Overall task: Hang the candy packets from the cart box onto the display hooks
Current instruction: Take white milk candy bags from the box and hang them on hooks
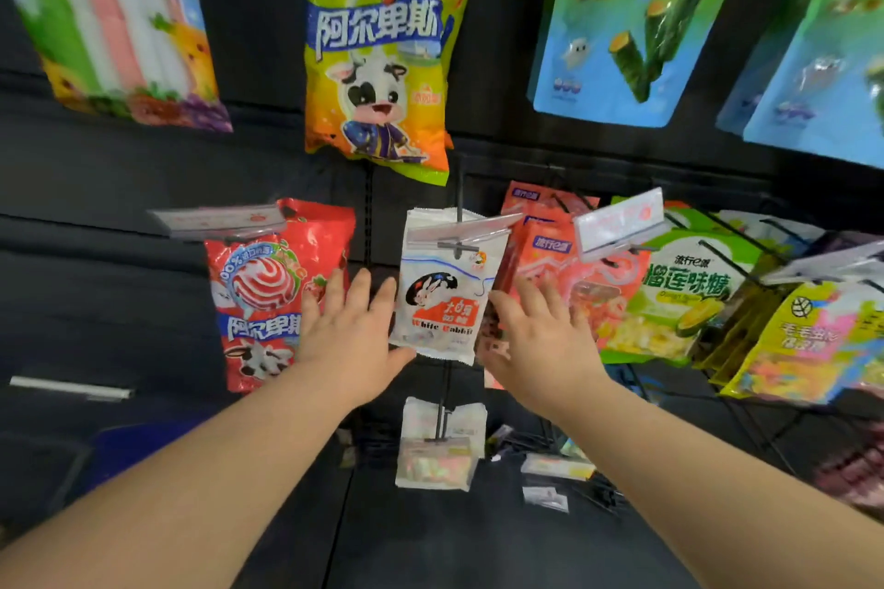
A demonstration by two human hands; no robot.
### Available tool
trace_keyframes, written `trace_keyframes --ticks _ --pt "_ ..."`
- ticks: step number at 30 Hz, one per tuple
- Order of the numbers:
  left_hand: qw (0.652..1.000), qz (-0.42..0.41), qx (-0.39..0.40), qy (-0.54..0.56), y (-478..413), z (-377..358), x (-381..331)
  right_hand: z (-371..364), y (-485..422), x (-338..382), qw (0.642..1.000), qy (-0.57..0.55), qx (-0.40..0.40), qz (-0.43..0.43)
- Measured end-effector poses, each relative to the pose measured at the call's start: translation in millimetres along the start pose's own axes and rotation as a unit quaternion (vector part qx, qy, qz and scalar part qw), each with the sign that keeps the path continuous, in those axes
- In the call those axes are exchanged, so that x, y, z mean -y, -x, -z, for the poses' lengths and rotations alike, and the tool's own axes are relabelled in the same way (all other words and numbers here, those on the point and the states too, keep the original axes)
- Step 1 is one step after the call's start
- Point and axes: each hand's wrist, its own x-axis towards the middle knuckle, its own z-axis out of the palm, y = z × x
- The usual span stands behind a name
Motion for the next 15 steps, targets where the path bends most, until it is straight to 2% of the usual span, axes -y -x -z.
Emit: trace_keyframes --ticks 7,15 --pt "0.999 0.026 0.023 -0.013 70.1 30.0 11.4 33.7 41.7 18.2 0.997 0.019 0.053 0.053" --pt "0.991 0.125 0.048 -0.010 157.9 49.7 51.0 52.5 74.1 65.3 0.985 0.021 0.056 0.163"
